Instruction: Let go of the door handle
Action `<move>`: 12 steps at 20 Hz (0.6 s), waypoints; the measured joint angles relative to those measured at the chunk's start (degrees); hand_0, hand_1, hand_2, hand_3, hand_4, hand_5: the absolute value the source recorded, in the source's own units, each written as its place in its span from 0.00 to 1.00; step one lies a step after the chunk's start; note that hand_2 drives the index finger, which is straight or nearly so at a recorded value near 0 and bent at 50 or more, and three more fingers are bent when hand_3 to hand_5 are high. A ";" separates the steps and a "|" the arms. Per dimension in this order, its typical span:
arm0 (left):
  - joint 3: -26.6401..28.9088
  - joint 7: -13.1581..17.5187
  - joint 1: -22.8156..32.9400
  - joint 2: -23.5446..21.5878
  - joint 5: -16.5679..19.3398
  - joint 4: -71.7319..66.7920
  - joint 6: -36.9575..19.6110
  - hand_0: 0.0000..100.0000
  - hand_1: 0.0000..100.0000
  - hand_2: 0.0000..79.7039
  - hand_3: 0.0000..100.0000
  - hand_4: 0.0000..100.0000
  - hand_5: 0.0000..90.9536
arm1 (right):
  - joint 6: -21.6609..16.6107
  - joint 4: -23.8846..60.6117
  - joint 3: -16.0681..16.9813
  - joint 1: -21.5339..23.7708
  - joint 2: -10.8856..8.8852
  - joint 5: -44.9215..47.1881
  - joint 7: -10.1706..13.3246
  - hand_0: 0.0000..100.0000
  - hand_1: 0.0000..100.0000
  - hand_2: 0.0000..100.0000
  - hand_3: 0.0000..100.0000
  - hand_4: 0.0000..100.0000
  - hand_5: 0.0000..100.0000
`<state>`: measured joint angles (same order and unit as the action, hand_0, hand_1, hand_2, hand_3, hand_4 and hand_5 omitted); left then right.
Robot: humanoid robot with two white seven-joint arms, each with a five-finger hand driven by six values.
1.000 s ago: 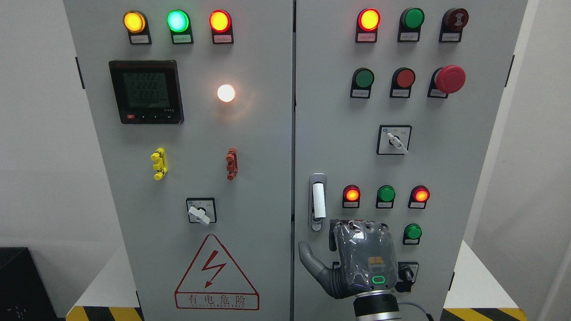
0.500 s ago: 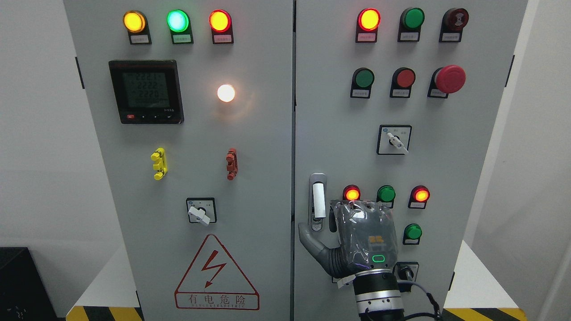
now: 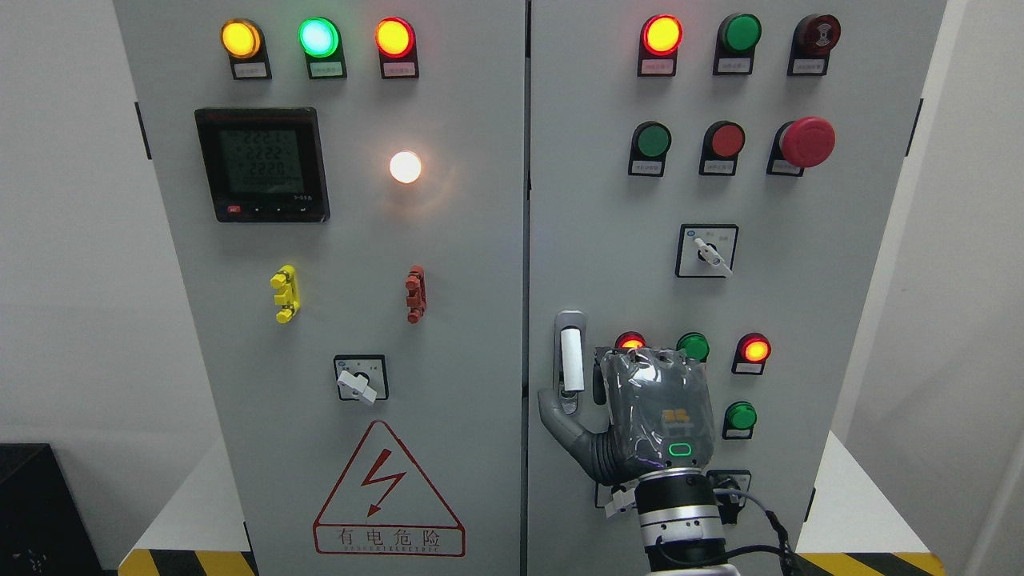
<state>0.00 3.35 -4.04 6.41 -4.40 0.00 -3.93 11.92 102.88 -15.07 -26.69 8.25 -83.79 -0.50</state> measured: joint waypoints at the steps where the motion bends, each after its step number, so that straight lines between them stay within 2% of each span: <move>1: 0.00 0.00 0.00 0.00 0.00 0.00 0.00 0.00 0.00 0.03 0.09 0.01 0.00 | 0.00 -0.07 0.11 -0.11 0.00 -0.01 -0.06 0.17 0.36 0.81 1.00 0.98 0.97; 12: 0.00 -0.18 0.00 0.00 0.00 0.00 0.00 0.00 0.00 0.03 0.09 0.01 0.00 | 0.47 -0.52 1.09 -0.36 0.07 -0.05 0.12 0.23 0.39 0.81 1.00 0.98 0.97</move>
<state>0.00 3.17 -4.04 6.42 -4.39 0.00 -3.93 12.39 102.36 -13.98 -27.05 8.32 -83.84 -0.37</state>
